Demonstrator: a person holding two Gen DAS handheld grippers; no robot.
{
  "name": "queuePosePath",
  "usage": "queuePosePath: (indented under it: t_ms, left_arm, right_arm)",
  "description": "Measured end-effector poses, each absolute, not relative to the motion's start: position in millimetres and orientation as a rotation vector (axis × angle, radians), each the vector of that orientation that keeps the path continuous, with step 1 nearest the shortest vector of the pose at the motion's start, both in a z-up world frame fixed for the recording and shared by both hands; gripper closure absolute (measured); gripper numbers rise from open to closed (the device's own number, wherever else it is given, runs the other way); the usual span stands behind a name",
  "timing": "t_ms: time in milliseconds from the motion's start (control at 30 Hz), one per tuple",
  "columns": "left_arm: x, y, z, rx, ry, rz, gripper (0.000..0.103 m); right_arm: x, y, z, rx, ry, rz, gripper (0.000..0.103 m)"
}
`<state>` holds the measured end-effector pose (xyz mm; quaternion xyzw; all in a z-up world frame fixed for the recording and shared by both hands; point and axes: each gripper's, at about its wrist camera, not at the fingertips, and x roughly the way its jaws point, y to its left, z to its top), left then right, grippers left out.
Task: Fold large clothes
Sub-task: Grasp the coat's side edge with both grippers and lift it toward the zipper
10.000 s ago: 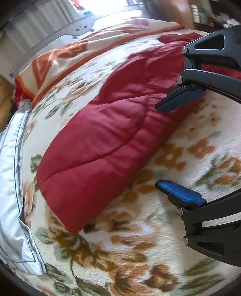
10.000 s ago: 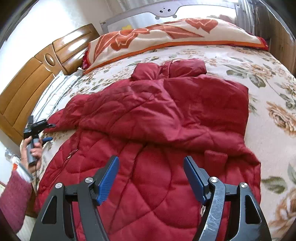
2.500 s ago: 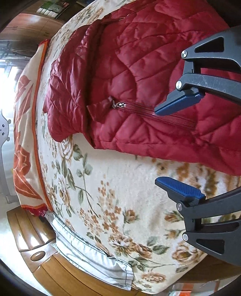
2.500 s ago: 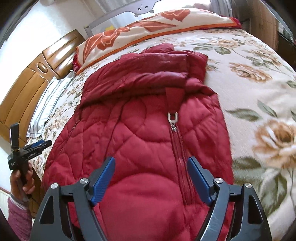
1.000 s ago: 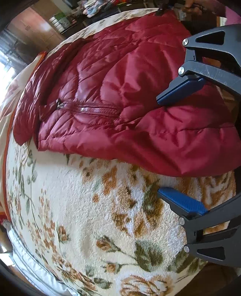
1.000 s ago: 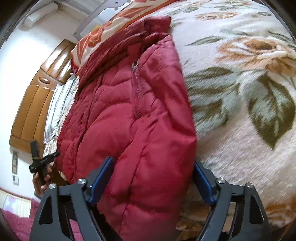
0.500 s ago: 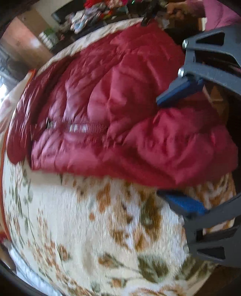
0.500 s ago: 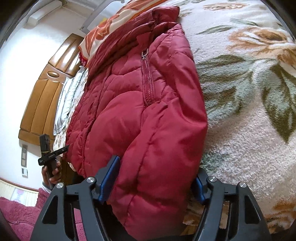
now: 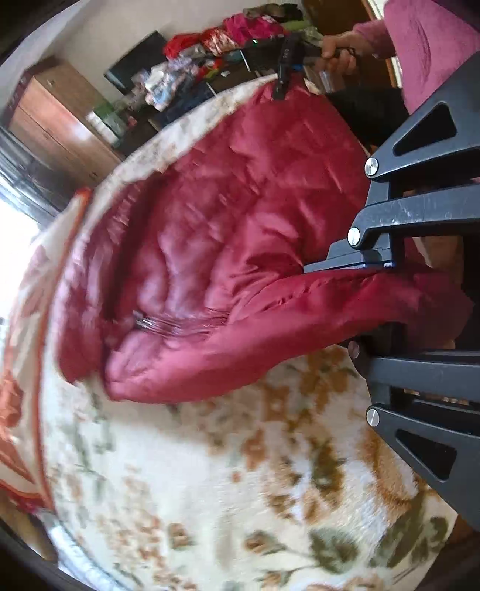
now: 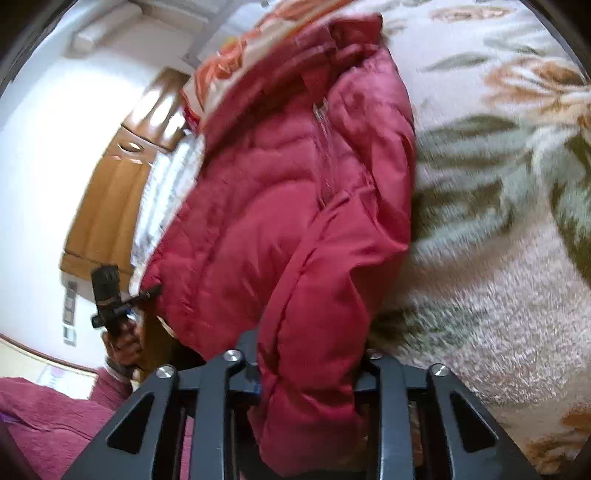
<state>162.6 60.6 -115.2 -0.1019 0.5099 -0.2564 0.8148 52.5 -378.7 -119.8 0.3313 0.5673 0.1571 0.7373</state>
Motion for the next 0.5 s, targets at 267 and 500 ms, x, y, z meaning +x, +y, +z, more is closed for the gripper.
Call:
queuePosePath:
  t_ms: [267, 500]
  left_arm:
    - [166, 49, -68, -0.203, 0.947, -0.549, 0.090]
    - [178, 55, -36, -0.224, 0.842, -0.537, 0.090]
  right_arm:
    - [67, -383, -75, 0.806, 1.036, 0.426, 0.081]
    - [98, -383, -38, 0.785, 0.908, 0.444, 0.081]
